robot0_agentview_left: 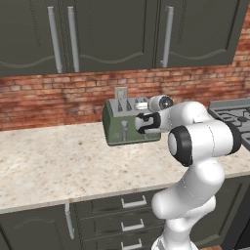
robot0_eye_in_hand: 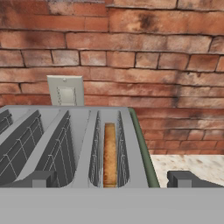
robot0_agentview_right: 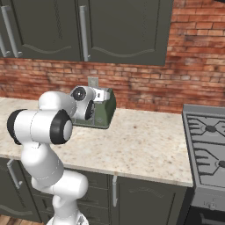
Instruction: Start the toaster. Once the lever pops up, take the bread to the plate on the dining counter.
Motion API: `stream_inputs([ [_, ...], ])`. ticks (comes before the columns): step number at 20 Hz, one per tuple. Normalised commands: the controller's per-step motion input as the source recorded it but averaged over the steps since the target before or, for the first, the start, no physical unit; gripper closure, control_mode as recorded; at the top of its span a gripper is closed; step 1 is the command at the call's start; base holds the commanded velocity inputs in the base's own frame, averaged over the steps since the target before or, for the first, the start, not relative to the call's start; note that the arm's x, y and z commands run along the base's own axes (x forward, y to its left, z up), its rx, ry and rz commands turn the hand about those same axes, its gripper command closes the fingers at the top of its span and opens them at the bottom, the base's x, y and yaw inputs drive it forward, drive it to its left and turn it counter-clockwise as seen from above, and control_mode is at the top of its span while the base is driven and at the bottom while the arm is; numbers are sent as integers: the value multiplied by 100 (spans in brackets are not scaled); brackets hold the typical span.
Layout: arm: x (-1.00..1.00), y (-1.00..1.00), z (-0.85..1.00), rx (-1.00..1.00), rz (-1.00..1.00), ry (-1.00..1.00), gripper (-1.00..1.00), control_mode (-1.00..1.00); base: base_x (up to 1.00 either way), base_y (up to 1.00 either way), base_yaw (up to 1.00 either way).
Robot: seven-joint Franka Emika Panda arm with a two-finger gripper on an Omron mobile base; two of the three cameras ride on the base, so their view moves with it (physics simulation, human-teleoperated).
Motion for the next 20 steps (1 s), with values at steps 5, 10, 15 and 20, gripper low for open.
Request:
stream_inputs([
  [5,0,0,0,0,0,0,-100,-100,0,0,0],
  [10,0,0,0,0,0,0,-100,-100,0,0,0],
  [15,0,0,0,0,0,0,-100,-100,0,0,0],
  [20,0,0,0,0,0,0,-100,-100,0,0,0],
])
